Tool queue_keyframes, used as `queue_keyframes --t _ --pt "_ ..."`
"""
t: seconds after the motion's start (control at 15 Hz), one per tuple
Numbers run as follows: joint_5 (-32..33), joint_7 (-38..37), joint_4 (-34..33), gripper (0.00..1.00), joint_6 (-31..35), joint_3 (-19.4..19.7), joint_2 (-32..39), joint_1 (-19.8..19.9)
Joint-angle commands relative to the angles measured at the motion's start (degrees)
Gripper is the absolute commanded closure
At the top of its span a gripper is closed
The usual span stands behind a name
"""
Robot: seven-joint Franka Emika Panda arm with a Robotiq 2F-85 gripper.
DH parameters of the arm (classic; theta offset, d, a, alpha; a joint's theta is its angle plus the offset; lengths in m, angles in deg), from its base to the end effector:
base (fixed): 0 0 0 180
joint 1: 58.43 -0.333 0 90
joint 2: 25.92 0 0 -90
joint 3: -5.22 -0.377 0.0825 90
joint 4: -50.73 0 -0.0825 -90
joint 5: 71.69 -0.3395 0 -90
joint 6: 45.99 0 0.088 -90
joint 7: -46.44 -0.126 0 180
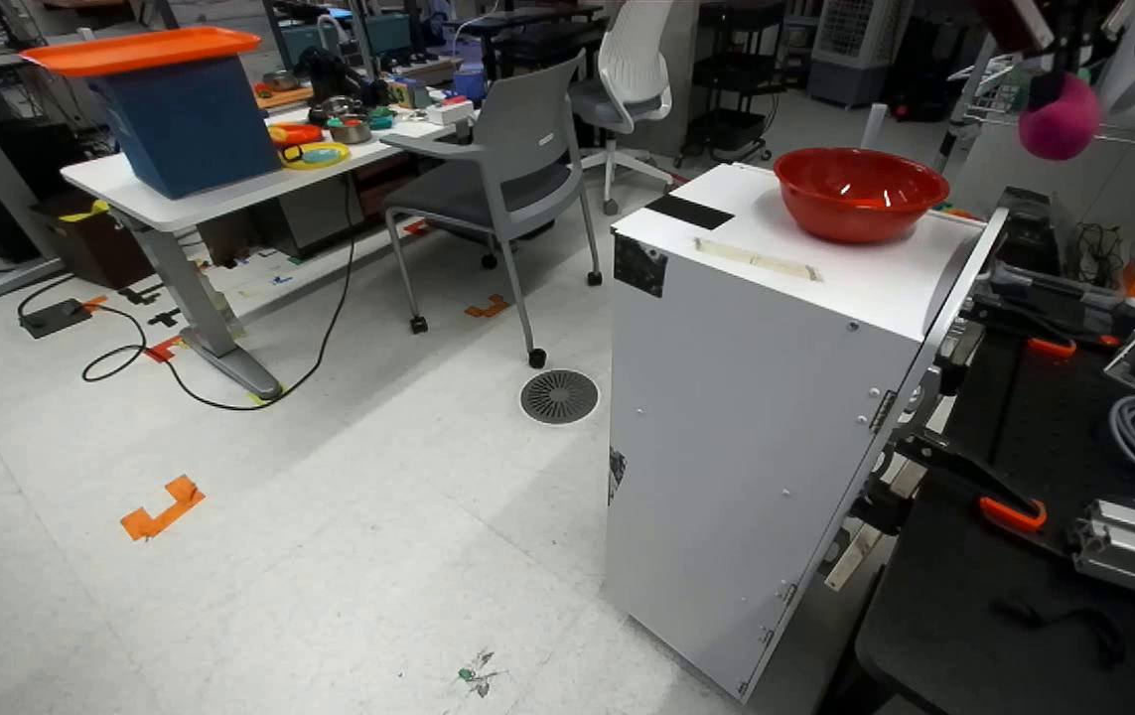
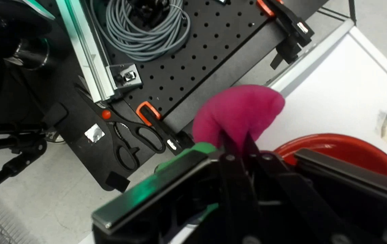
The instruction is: Remove the beetroot plushie out of the bowl
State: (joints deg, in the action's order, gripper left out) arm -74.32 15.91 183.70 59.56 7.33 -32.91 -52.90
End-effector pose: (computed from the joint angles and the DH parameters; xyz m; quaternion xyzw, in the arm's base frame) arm 0.3948 -0.0488 0.4358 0.9267 -0.3306 -0.1784 0.0128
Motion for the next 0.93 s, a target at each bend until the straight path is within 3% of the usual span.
queue_keyframes --t 0.0,0.87 --pt "0.38 -0.73 0.5 0.98 -3.43 -0.27 -0.77 -0.38" --pt "1.18 -1.46 2.7 0.98 -5.52 1.88 -1.71 1.75"
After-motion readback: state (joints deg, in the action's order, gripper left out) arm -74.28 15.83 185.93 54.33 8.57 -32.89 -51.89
